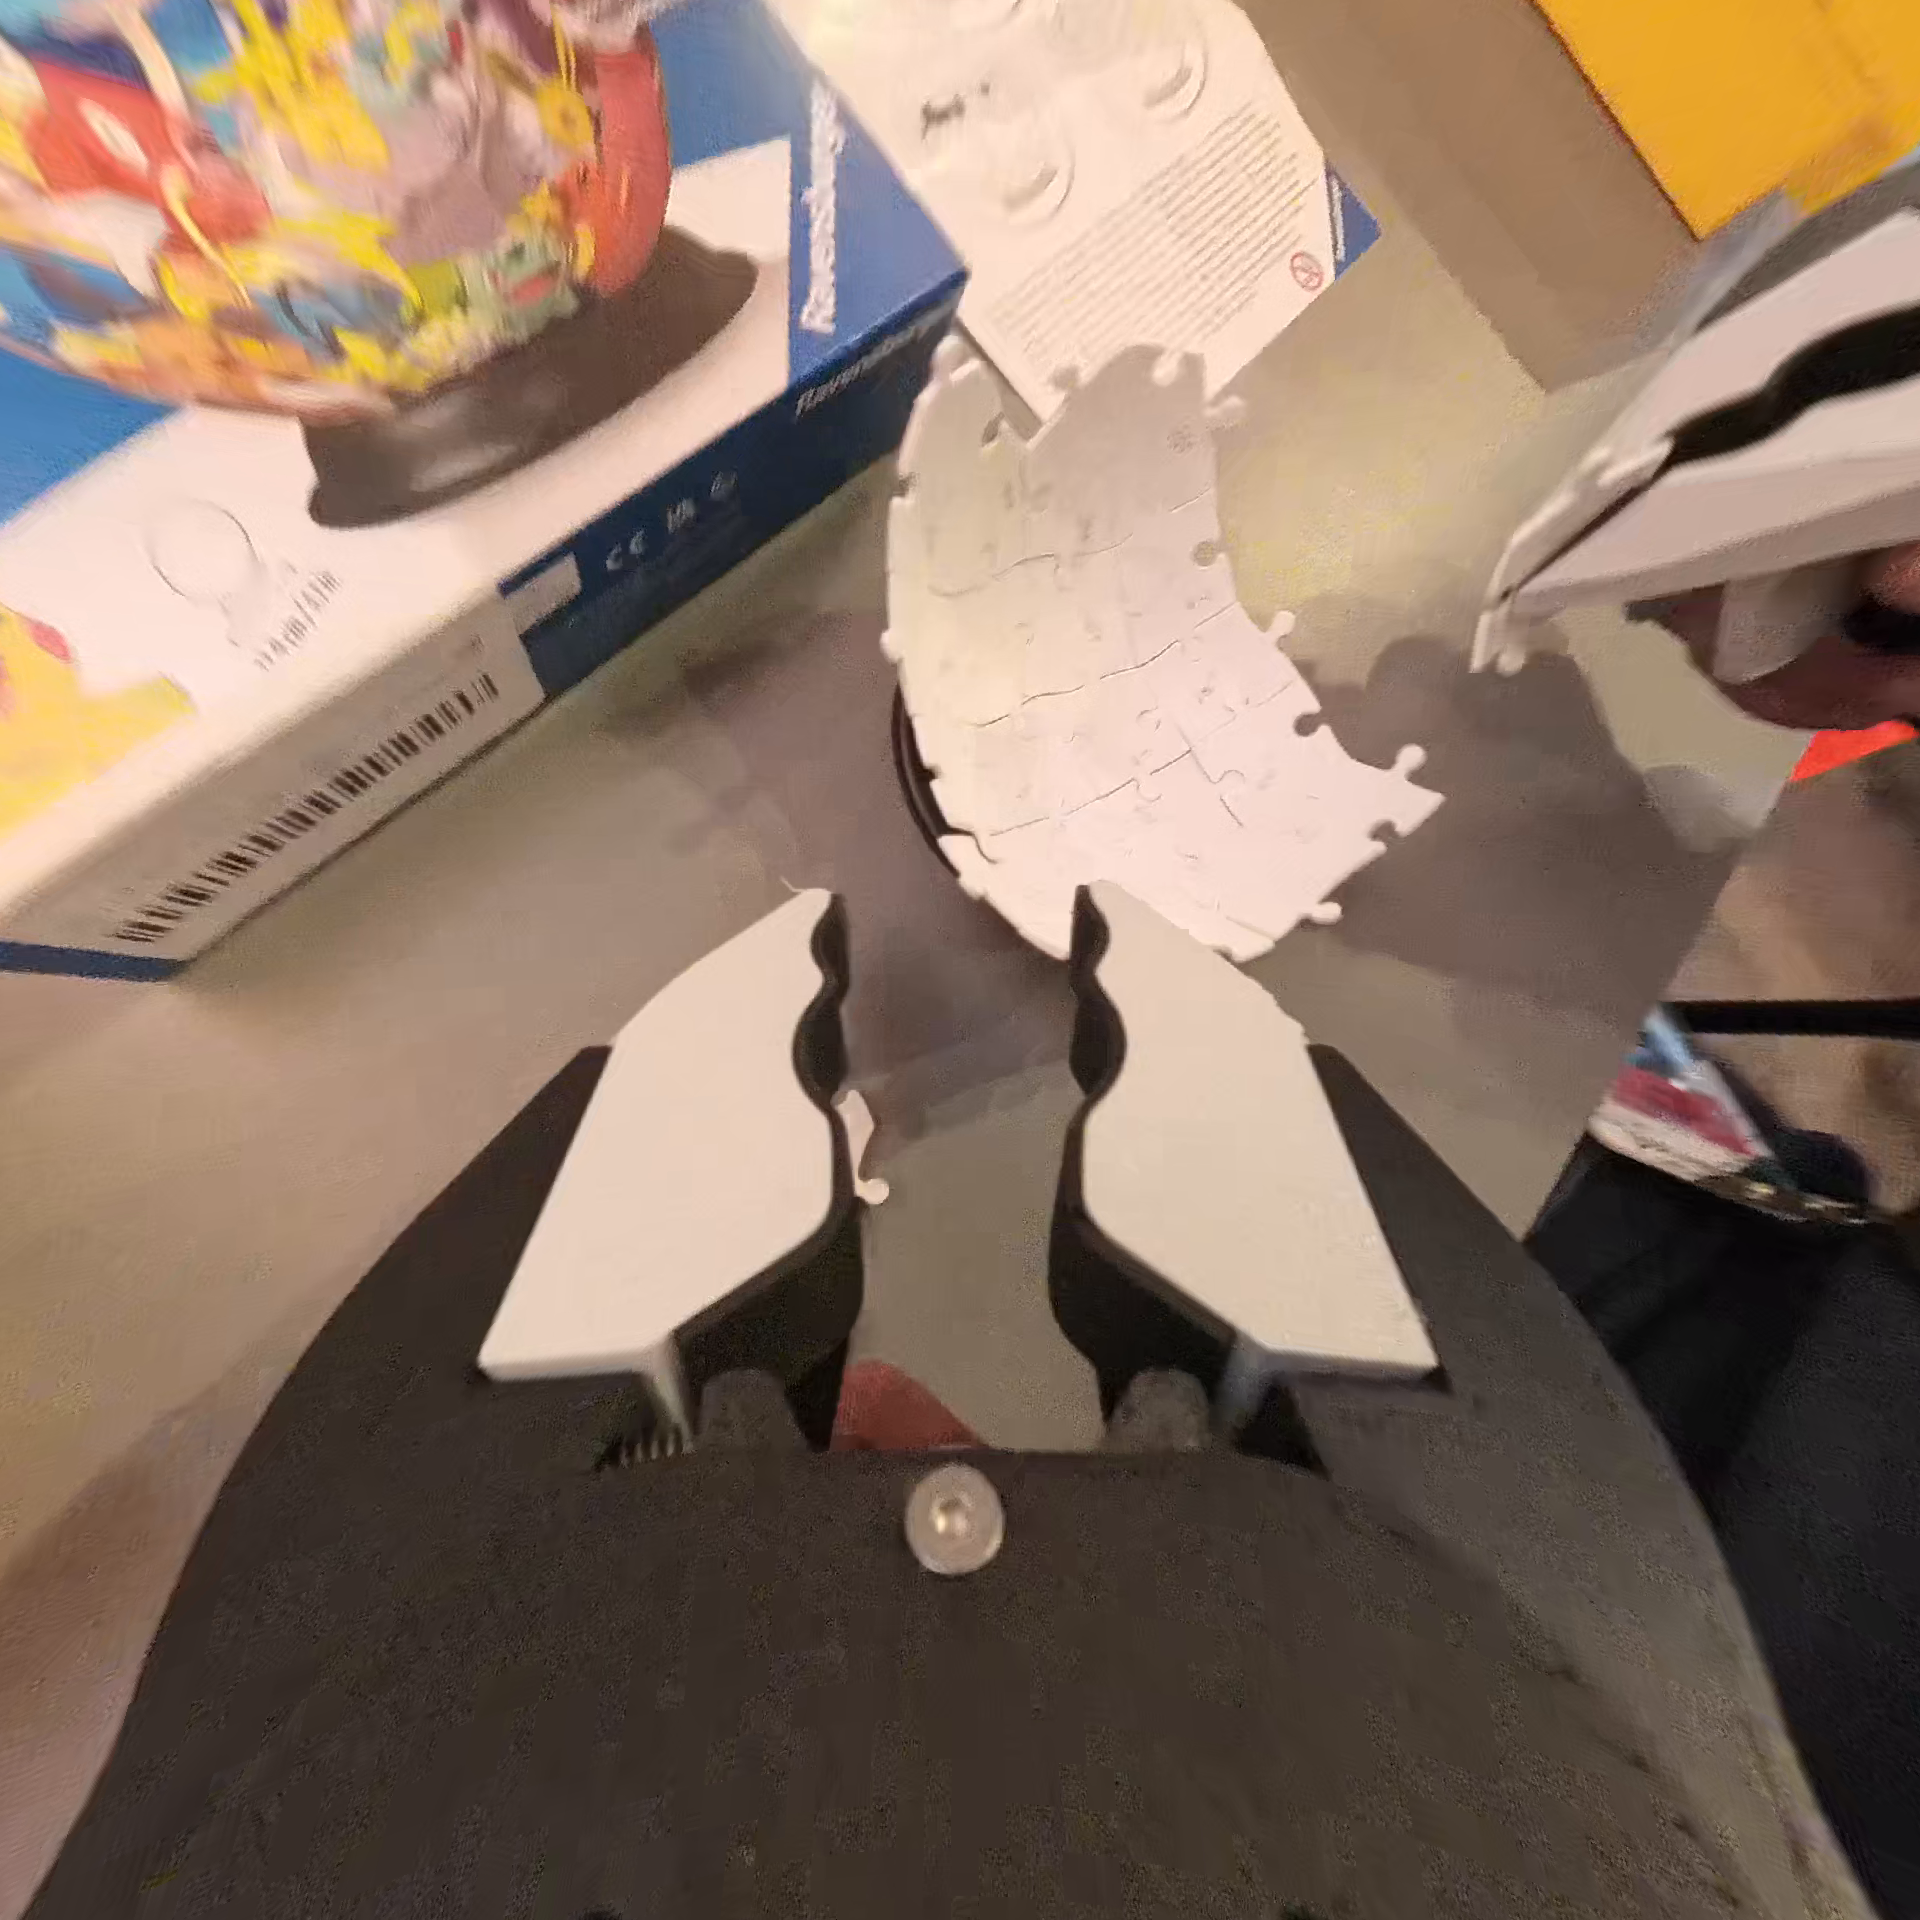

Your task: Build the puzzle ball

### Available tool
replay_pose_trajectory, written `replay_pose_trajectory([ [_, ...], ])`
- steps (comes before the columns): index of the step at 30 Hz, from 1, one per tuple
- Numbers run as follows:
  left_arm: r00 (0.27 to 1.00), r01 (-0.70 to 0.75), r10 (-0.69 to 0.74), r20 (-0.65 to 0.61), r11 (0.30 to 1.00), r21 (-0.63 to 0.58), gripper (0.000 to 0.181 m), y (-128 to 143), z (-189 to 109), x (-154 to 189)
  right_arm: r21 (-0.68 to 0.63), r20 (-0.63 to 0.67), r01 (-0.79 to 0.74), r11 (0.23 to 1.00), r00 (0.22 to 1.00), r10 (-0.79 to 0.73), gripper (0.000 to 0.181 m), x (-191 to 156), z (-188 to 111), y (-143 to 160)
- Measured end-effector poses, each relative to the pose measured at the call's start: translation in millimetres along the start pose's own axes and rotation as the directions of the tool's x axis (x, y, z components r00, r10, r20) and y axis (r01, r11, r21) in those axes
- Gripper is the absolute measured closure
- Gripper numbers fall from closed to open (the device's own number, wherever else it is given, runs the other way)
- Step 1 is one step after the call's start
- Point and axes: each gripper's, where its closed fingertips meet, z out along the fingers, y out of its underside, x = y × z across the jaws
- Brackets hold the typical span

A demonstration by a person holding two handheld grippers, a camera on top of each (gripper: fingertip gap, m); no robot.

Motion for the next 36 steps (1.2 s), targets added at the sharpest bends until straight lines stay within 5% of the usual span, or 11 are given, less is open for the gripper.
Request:
replay_pose_trajectory([
  [11, 0.99, 0.046, -0.072, -0.119, 0.976, -0.211, 0.171, 1, 24, -3, -0.055, 0.141, -0.006, 0.998, 0.99, 0.013, 0.18, -13, 23, 18],
  [23, 0.987, -0.031, -0.008, -0.161, 0.971, -0.237, 0.15, -20, 29, -9, -0.053, 0.197, 0.004, 0.999, 0.98, 0.007, 0.18, -24, 36, 19],
  [36, 0.991, -0.097, 0.066, -0.117, 0.954, -0.283, 0.174, -20, 41, -8, -0.043, 0.231, 0.014, 0.999, 0.973, -0.004, 0.18, -30, 39, 17],
])
